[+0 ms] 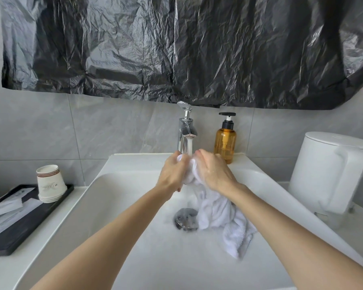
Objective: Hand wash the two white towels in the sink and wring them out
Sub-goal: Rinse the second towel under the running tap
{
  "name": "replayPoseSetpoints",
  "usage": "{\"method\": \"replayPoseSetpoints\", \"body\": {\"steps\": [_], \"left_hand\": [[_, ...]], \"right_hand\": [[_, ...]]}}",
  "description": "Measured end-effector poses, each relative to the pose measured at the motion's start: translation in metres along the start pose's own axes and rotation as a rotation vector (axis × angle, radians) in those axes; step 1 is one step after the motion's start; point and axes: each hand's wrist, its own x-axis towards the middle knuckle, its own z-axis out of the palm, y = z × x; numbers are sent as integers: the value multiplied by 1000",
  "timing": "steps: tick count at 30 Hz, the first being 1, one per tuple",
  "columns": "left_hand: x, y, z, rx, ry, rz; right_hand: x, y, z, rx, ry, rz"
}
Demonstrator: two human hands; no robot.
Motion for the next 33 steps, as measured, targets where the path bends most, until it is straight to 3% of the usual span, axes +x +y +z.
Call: {"method": "replayPoseSetpoints", "body": {"steps": [4,9,13,17,20,23,25,28,33], "left_hand": [[4,4,-6,-30,-91,-65],[-2,9,-16,57,-4,58],[-5,11,-21,104,-188,98],[-10,6,-9,149,-377,92],[-14,8,6,-51,-214,22],[-11,5,14,-9,34,14],[-10,5,12,-79,91,-10],[-2,7,-1,-151,157,-41],[10,16,-26,-67,234,-13]], "right_hand": [[3,5,-6,210,4,118],[10,-8,-9,397,7,237],[11,-12,-7,479,33,267],[16,-10,-10,597,215,331],[14,-14,-4,590,216,283],[14,-19,1,599,236,296],[15,-22,1,580,221,317],[11,-19,2,456,101,235],[5,0,4,406,-395,232]]}}
